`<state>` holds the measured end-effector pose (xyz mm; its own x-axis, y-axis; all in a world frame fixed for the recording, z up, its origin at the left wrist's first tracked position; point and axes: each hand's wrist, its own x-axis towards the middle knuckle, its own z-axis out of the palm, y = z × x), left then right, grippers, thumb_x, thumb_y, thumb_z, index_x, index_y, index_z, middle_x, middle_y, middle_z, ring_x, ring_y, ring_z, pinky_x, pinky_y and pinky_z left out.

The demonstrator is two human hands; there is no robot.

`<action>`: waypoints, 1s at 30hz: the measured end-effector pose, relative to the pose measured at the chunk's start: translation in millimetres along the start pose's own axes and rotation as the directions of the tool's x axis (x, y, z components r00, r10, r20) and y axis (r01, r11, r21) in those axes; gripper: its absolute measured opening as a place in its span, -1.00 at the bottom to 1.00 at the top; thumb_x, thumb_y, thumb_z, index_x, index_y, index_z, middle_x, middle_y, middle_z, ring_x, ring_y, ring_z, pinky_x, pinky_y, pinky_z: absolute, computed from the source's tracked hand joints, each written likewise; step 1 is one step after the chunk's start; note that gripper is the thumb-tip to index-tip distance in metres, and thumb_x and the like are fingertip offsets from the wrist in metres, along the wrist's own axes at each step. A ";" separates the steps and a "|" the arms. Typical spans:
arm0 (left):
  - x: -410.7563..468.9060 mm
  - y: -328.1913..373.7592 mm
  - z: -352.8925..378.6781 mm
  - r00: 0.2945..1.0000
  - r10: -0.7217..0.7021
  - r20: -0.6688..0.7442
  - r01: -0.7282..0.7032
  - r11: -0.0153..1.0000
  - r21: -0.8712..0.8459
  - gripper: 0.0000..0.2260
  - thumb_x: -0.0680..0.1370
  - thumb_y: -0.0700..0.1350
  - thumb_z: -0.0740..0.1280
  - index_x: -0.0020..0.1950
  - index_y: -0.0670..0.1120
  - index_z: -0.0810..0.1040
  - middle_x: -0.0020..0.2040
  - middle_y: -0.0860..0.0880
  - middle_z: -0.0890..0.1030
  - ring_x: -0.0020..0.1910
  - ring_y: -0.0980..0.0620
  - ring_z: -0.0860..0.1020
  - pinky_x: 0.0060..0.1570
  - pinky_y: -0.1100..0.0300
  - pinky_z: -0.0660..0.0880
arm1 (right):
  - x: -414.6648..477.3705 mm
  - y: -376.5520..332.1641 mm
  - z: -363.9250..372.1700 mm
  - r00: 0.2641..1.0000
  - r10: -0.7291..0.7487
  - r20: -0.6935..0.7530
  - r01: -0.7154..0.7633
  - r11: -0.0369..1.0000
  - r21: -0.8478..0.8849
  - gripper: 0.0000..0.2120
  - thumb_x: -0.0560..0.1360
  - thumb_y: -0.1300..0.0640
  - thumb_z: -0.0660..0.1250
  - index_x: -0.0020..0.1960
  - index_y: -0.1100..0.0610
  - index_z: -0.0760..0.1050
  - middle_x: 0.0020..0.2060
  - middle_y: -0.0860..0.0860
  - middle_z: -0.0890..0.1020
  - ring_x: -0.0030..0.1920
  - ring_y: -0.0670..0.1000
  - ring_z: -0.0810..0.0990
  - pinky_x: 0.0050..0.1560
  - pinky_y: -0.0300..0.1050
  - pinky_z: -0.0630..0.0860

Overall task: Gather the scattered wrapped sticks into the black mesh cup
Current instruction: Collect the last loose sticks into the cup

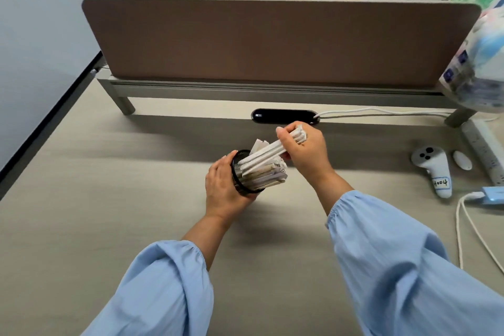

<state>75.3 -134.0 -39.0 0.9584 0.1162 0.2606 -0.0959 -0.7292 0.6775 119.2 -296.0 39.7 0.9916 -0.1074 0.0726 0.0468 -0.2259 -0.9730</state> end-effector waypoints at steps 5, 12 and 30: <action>-6.1 10.1 -12.7 0.998 0.044 -0.033 -0.045 0.999 -0.006 -0.20 0.14 0.19 0.43 0.31 -0.11 0.35 0.19 -0.08 0.53 0.13 -0.13 0.46 0.15 -0.02 0.37 | -18.5 1.0 17.1 0.962 -0.234 0.139 0.272 0.826 -0.493 -0.70 0.40 -0.13 0.32 -0.14 0.12 0.61 -0.11 0.04 0.62 -0.07 0.07 0.52 -0.04 -0.17 0.35; -19.1 12.7 -26.8 0.988 0.114 -0.102 -0.115 0.993 0.003 -0.23 0.17 0.17 0.44 0.29 -0.07 0.31 0.18 -0.10 0.54 0.12 -0.03 0.43 0.13 0.06 0.36 | -33.0 -18.0 26.6 0.879 -0.053 0.473 0.348 0.749 -0.563 -0.42 0.59 -0.09 -0.03 0.54 0.10 -0.05 0.54 0.02 0.11 0.55 -0.01 0.02 0.52 0.11 -0.04; -23.4 -47.7 -86.2 0.907 -0.422 0.007 0.353 0.751 -0.558 -0.19 0.08 0.01 0.59 0.26 0.07 0.32 0.22 -0.03 0.43 0.18 0.09 0.45 0.24 0.12 0.37 | -42.8 16.0 100.5 0.629 0.313 0.712 0.128 0.862 -0.491 -0.25 0.39 0.27 0.40 0.49 0.04 0.16 0.30 0.07 0.48 0.08 0.09 0.59 0.02 -0.06 0.56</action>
<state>34.3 -43.8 -18.1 0.9113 0.4081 -0.0541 0.1167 -0.1303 0.9846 89.6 -197.7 -1.0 0.7241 0.5511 -0.4146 0.1075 -0.6840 -0.7215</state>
